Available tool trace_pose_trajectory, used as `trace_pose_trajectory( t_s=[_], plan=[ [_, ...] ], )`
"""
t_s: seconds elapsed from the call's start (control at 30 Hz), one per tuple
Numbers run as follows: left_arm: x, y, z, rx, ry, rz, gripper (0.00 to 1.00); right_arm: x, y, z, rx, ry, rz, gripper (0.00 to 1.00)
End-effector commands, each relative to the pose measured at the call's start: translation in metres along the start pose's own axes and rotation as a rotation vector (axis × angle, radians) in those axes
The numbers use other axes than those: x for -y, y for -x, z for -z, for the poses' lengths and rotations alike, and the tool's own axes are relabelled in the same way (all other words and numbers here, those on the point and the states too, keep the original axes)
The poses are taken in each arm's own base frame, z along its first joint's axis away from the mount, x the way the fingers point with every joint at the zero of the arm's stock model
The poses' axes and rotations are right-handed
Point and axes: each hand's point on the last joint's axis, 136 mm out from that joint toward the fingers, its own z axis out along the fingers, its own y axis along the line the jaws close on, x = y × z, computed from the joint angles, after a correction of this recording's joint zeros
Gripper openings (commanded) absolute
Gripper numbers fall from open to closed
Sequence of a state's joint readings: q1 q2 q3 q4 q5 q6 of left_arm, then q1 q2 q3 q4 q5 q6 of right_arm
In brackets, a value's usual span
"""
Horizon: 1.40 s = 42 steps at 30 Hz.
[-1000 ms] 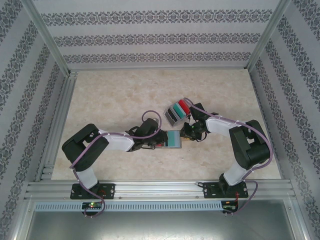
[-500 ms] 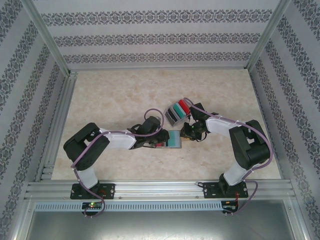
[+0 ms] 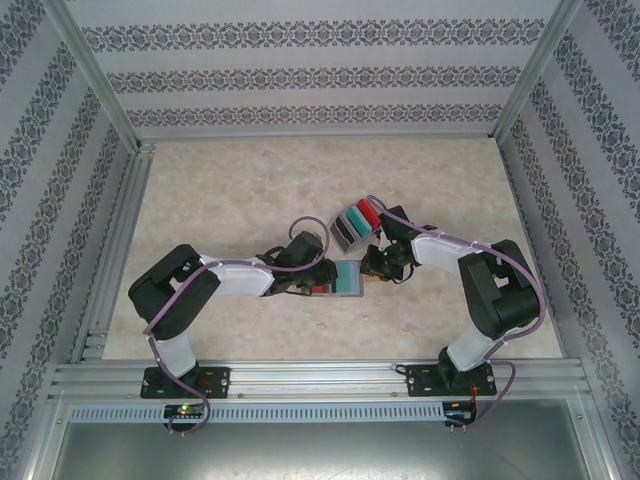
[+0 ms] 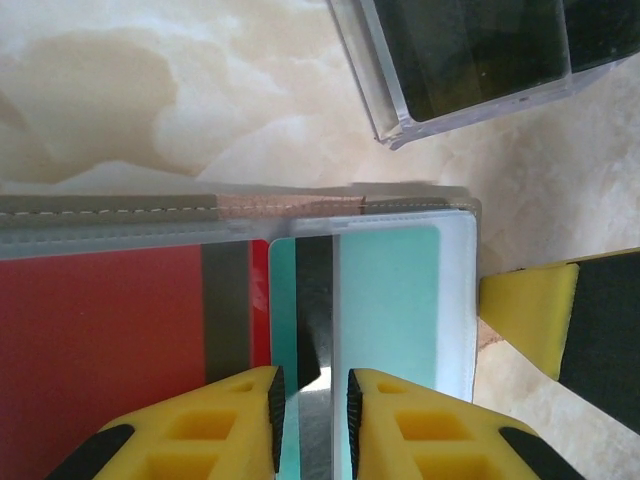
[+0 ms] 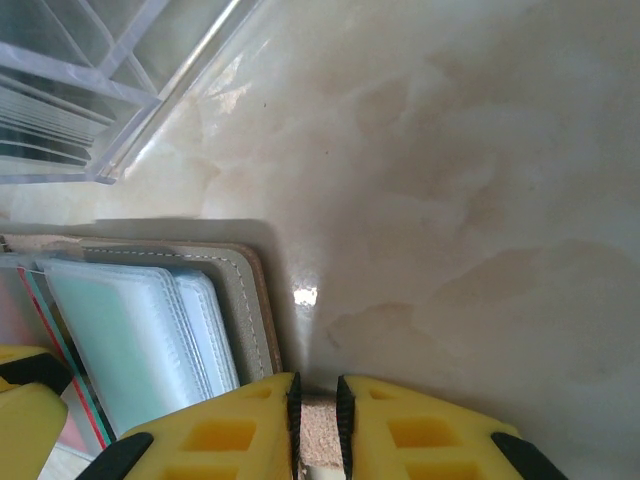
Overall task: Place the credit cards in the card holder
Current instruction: Insert the credit card into the card slot.
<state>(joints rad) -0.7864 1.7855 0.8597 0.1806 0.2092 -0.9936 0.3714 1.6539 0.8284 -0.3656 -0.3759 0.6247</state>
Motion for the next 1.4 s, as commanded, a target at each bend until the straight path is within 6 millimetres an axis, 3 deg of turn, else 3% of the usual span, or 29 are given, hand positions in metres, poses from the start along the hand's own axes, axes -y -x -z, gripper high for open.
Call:
trace_pose_trajectory(
  t_s=[0.0,0.8,1.0,1.37],
  plan=[
    [0.005,-0.008,-0.006,-0.039,0.005,-0.035,0.26,0.015,-0.031,-0.02,-0.099,-0.055,-0.01,0.21],
    [0.025,-0.013,-0.017,-0.073,-0.112,-0.022,0.29,0.013,-0.03,-0.02,-0.099,-0.054,-0.006,0.21],
    [0.024,-0.005,-0.002,-0.029,-0.084,-0.026,0.3,0.011,-0.024,-0.011,-0.067,-0.057,0.002,0.21],
    [0.016,0.018,0.041,0.125,-0.017,-0.062,0.33,-0.011,0.002,0.032,0.076,-0.002,0.033,0.26]
  ],
)
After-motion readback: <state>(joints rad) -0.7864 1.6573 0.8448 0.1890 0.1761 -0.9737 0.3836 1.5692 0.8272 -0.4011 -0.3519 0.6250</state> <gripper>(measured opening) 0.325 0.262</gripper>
